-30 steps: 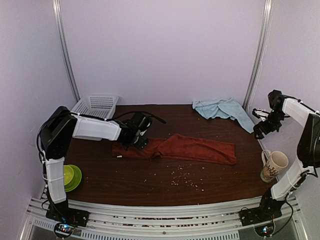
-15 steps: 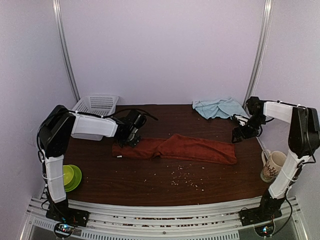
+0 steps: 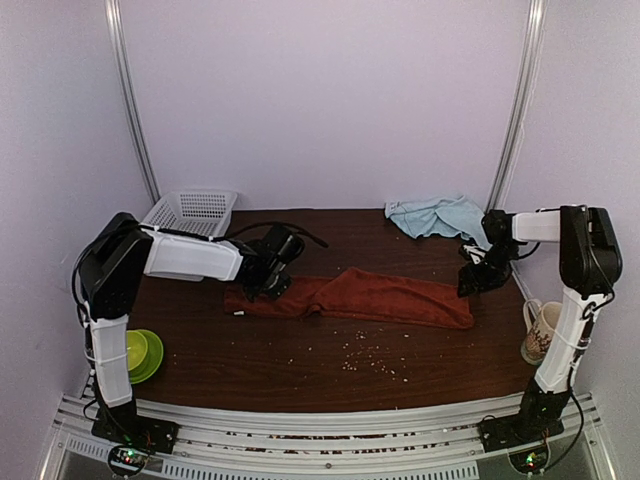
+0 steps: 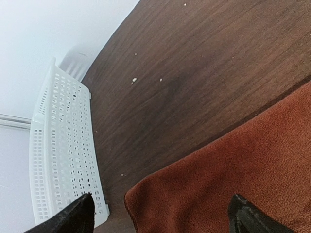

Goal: Roll the towels
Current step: Adjust the towel at the center of the board.

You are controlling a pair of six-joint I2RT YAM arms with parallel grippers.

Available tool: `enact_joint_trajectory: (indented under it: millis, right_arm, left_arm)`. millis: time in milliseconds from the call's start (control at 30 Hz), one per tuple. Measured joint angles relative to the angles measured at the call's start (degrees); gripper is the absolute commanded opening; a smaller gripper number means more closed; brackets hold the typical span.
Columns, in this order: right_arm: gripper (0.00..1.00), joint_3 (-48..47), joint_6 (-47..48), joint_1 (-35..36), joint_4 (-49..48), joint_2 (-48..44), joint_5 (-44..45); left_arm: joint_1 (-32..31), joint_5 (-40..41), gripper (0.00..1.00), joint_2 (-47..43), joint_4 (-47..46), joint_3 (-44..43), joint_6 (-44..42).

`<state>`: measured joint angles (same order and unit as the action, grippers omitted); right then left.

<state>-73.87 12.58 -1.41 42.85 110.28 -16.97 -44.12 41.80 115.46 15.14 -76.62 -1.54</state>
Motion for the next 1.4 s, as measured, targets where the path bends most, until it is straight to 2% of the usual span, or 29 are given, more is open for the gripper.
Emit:
enact_joint_trajectory:
  millis: [233,400,533,600,700,733,933,1133,1400]
  right_arm:
    - [0.45,-0.5,-1.0,-1.0,-1.2,1.0,-1.6]
    - [0.40,-0.9,-1.0,-2.9,-1.2,1.6,-4.2]
    - [0.26,-1.3,-0.2,-3.8,-0.9,2.2,-6.9]
    - [0.14,-1.9,0.2,-4.2,-0.7,2.8,-8.1]
    - [0.02,-2.1,0.6,-4.2,-0.5,3.4,-9.7]
    - [0.00,-2.2,1.0,-4.2,-0.3,3.6,-10.1]
    - [0.00,-3.2,1.0,-4.2,1.6,4.0,-11.1]
    - [0.00,-6.8,0.7,-4.1,4.4,3.7,-11.7]
    - [0.00,-8.4,-0.8,-2.9,4.5,3.2,-11.8]
  left_arm:
    - [-1.4,1.2,0.98,-0.6,0.0,0.0,0.0]
    - [-2.9,1.9,0.98,-0.6,0.0,-0.7,-0.1]
    - [-3.9,2.2,0.98,-0.7,0.0,-1.1,-0.1]
    - [-4.2,2.2,0.98,-0.7,0.0,-1.1,-0.2]
    - [-4.4,2.3,0.98,-0.7,0.0,-1.1,-0.5]
    - [-4.4,2.4,0.98,-0.7,0.0,-1.1,-0.5]
    - [-5.4,2.4,0.98,-0.7,0.2,-1.4,-1.0]
    - [-9.0,1.5,0.98,0.1,-0.5,-5.3,-4.5]
    - [-15.6,-7.9,0.98,7.1,-6.7,-14.4,-13.6]
